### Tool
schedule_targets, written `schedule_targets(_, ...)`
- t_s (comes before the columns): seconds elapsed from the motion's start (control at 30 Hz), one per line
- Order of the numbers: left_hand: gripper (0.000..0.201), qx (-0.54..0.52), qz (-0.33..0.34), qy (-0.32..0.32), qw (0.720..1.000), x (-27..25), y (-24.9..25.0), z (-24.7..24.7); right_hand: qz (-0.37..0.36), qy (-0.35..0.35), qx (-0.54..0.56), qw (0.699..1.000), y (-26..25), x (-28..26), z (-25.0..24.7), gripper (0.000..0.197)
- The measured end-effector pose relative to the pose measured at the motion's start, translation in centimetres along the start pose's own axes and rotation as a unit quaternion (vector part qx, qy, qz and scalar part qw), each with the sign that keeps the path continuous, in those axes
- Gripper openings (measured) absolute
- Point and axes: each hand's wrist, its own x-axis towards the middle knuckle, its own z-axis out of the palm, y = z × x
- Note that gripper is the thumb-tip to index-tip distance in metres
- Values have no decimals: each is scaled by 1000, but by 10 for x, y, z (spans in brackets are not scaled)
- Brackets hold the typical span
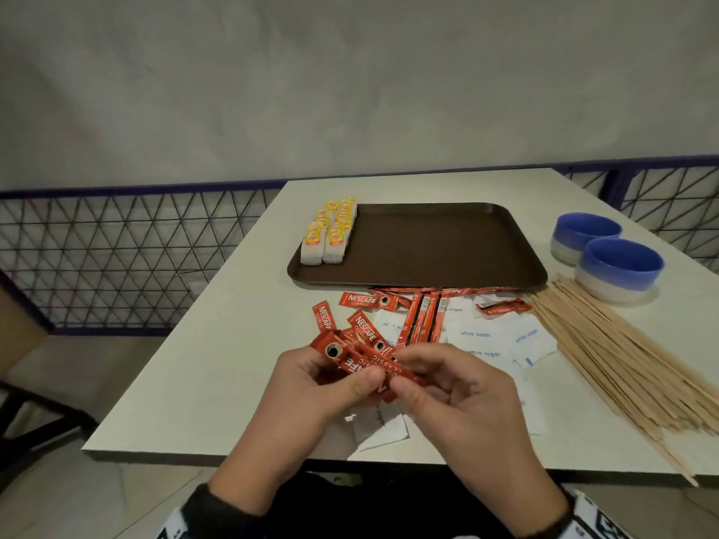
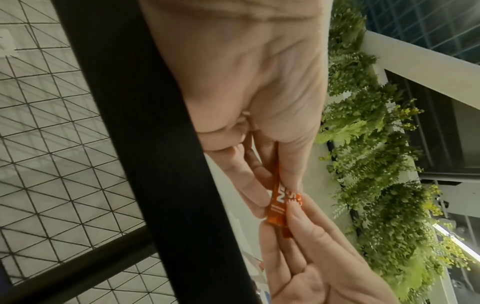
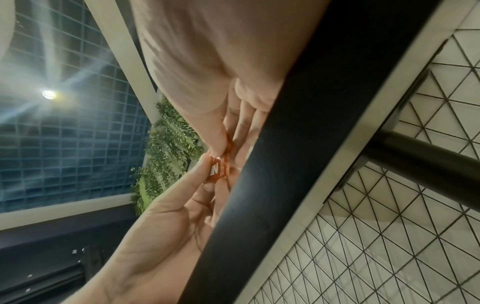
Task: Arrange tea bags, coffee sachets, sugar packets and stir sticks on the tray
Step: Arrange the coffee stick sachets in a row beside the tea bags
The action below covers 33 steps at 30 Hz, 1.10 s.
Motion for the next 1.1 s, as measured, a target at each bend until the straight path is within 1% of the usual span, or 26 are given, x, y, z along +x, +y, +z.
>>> schedule_targets(0.1,31,5,-7,4,1000,1,0,-1,-10,3,-14,1000,3,2,0,41)
schedule_targets(0.23,30,21,-8,20,1000,-1,1,0,-22,-5,-39,999,4,1,4,40)
schedule_targets(0.37,31,14,1,29,999,-4,2,0,-1,9,-13,1000,8,0,5,37)
schedule_targets(0.47,39,7,6,31,999,-5,3,-2,25,31,10,999,11,1,3,27)
schedule_targets(0.5,38,11,7,29,999,-5,2,-2,33,35,14,999,12,2,3,25)
schedule_targets(0.53,34,15,7,30,999,-5,2,-1,38,36,17,998,11,1,2,21)
schedule_targets(0.6,17,2,3,47,999,-4,1,0,42,37,27,998,9,1,3,17)
schedule_targets(0.63,13,-21,-2,60,998,-3,1,-1,41,44,34,998,9,1,3,18)
schedule_targets(0.73,22,-93,-14,89,992,-2,2,-5,47,76,63,994,10,3,-2,16)
schedule_targets(0.8,23,-80,-5,106,991,-1,1,-7,60,88,72,992,11,3,-7,16)
schedule_targets(0.87,19,-39,16,118,992,-1,-2,-8,67,67,56,994,11,3,-10,20)
schedule_targets(0.93,16,-16,34,114,993,-3,-4,-8,73,28,40,996,9,2,-9,23)
schedule_targets(1.0,14,-3,36,95,995,-4,-5,-7,74,-1,22,997,9,3,-8,23)
schedule_targets(1.1,14,28,44,55,997,-5,-6,-4,77,-11,12,997,11,5,-6,22)
